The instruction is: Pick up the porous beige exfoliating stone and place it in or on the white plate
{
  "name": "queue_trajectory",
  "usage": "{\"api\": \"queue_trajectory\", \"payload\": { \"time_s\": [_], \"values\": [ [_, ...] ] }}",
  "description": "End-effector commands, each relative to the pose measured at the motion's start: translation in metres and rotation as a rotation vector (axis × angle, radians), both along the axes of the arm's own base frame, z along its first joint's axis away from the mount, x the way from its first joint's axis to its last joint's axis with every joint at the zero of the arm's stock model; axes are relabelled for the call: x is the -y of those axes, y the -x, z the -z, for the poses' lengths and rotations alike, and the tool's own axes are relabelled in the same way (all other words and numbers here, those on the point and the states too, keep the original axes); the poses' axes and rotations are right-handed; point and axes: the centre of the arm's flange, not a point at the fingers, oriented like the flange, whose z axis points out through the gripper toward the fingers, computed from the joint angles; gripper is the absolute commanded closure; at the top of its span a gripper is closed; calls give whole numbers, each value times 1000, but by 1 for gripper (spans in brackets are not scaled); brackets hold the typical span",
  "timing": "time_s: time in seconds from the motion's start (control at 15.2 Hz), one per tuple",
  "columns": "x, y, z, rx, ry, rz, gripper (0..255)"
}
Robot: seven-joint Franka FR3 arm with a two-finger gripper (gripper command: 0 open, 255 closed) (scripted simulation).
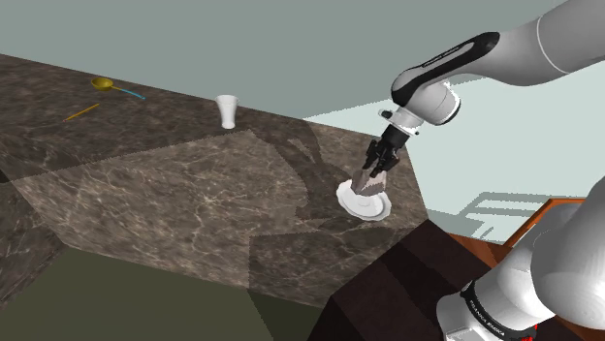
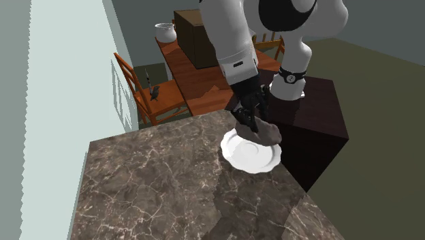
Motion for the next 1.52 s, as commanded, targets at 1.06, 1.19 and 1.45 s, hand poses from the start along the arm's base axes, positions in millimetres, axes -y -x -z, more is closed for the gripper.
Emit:
{"api": "queue_trajectory", "payload": {
  "time_s": [1.06, 1.19, 1.45],
  "values": [
    [0, -1, 59, 1, 0, 0, 255],
    [-1, -1, 60, 1, 0, 0, 0],
    [-2, 0, 60, 1, 0, 0, 0]
  ]
}}
